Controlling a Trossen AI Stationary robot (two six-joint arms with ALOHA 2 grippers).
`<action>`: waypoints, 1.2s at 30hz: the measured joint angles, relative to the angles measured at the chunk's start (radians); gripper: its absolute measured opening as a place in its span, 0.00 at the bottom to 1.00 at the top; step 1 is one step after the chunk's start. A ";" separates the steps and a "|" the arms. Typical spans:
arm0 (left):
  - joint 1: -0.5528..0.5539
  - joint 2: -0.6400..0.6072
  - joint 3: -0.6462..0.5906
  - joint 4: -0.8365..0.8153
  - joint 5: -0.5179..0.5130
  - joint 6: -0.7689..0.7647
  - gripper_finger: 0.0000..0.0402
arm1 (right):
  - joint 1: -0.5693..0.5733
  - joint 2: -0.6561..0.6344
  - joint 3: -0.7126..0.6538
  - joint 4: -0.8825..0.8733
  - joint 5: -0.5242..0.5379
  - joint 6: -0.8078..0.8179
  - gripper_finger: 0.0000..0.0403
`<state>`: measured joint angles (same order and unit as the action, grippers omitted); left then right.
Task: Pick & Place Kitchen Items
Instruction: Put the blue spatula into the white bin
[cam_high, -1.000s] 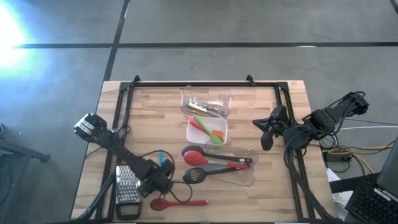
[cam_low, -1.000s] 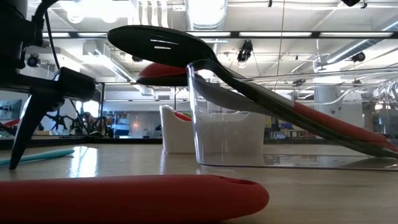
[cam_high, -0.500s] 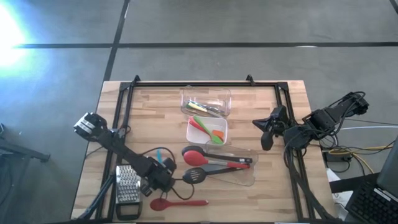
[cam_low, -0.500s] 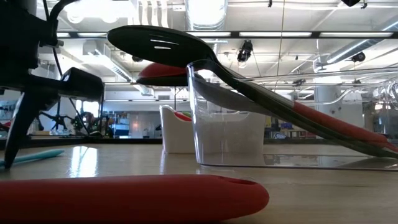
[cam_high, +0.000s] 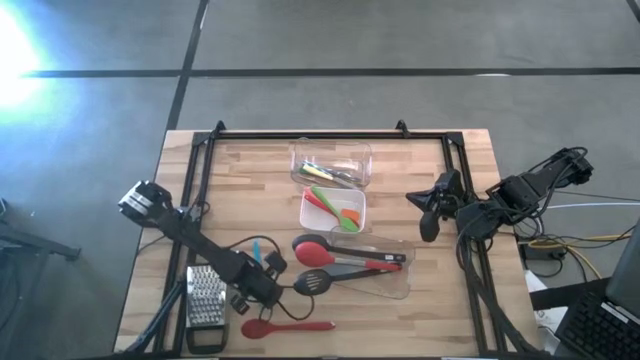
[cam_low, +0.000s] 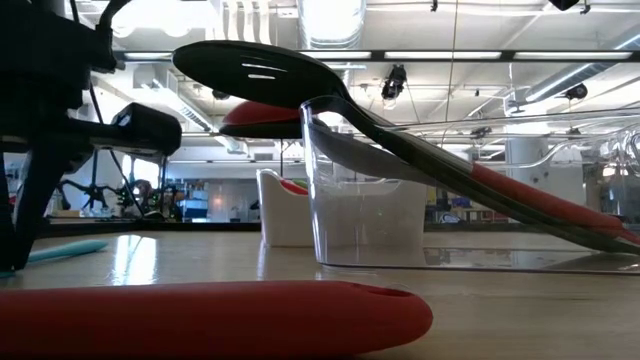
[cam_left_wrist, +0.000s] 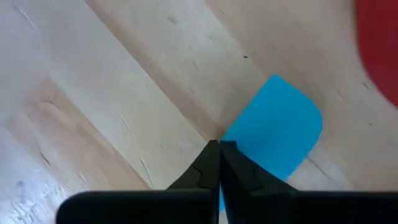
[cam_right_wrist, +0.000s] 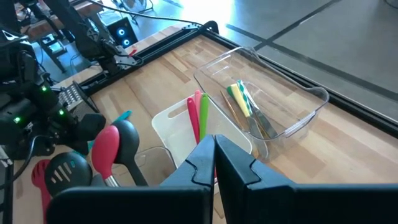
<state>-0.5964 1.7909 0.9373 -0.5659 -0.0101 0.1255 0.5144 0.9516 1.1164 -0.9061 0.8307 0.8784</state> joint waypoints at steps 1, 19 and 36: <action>0.000 -0.003 0.007 -0.016 0.001 -0.006 0.01 | 0.000 0.000 0.000 0.000 0.000 0.001 0.02; 0.012 -0.071 0.225 -0.269 -0.057 -0.678 0.60 | 0.000 0.000 0.002 -0.001 0.000 -0.019 0.02; -0.010 -0.069 0.171 -0.191 0.034 -0.378 0.77 | 0.000 0.000 -0.010 -0.002 -0.019 -0.044 0.02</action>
<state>-0.6066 1.7214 1.1081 -0.7570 0.0236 -0.2521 0.5144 0.9517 1.1069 -0.9077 0.8112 0.8345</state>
